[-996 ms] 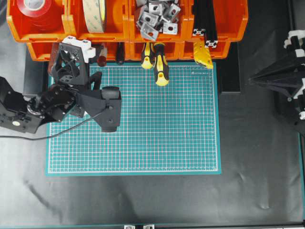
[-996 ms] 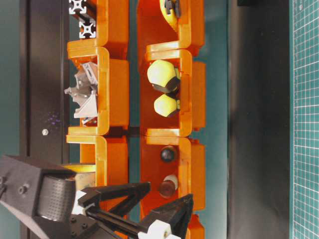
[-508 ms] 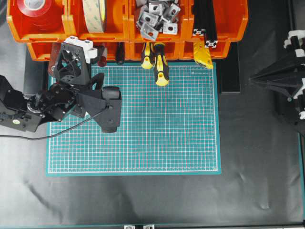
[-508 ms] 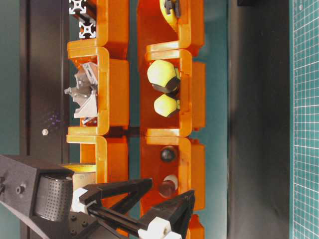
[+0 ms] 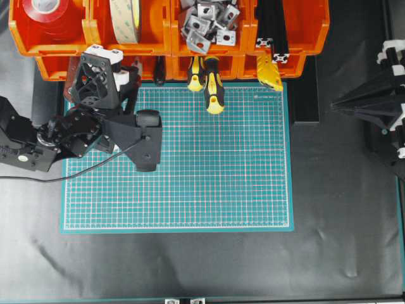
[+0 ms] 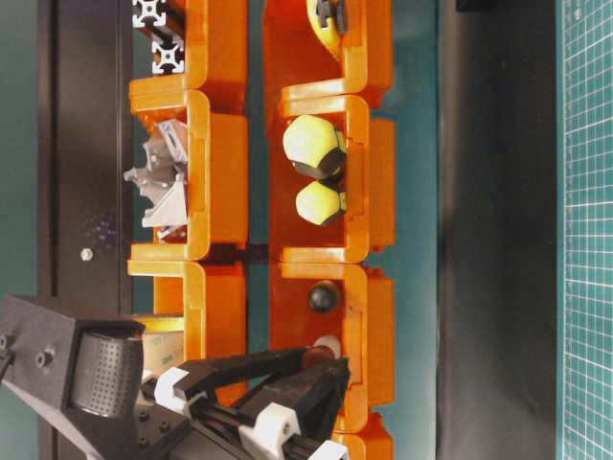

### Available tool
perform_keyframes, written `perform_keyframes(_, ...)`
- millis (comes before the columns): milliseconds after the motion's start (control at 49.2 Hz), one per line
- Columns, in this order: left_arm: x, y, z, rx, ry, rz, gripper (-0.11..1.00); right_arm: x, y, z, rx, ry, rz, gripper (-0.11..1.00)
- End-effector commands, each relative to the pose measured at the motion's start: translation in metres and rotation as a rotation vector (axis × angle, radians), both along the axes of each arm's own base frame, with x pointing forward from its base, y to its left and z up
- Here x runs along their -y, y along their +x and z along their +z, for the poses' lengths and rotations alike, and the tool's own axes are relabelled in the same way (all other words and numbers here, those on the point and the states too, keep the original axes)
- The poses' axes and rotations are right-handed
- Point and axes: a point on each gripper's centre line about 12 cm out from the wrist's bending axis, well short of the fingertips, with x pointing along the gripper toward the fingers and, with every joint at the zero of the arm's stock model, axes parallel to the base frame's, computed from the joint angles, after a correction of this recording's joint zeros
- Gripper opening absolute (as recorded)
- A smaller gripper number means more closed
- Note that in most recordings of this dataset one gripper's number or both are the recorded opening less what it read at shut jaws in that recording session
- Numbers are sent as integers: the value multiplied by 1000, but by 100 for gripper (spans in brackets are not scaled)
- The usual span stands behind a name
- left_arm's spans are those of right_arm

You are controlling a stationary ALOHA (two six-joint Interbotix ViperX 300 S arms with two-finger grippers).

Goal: Pick red screwdriver from container rack with left arm.
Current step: 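Close the left gripper on the red screwdriver handle, then pull the red screwdriver out of the rack toward the mat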

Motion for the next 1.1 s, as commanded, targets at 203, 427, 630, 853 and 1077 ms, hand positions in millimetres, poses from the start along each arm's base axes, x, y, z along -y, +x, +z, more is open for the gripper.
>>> perform_keyframes(203, 21, 8, 25, 67, -11, -42, 32, 0, 1, 3, 4, 5, -2, 0)
perform_keyframes(427, 53, 9, 56, 119, -10, -75, 28, 0, 0, 5, 16, 12, -3, 0)
perform_keyframes(630, 89, 0, 105, 176, -7, -114, 24, 1, -6, 17, 56, 31, -4, 0)
perform_keyframes(853, 143, -20, 146, 165, 30, -306, 24, 1, -9, 22, 66, 40, -5, 0)
perform_keyframes(1077, 196, -22, 161, 189, 30, -478, 24, 1, -9, 28, 95, 108, -12, 0)
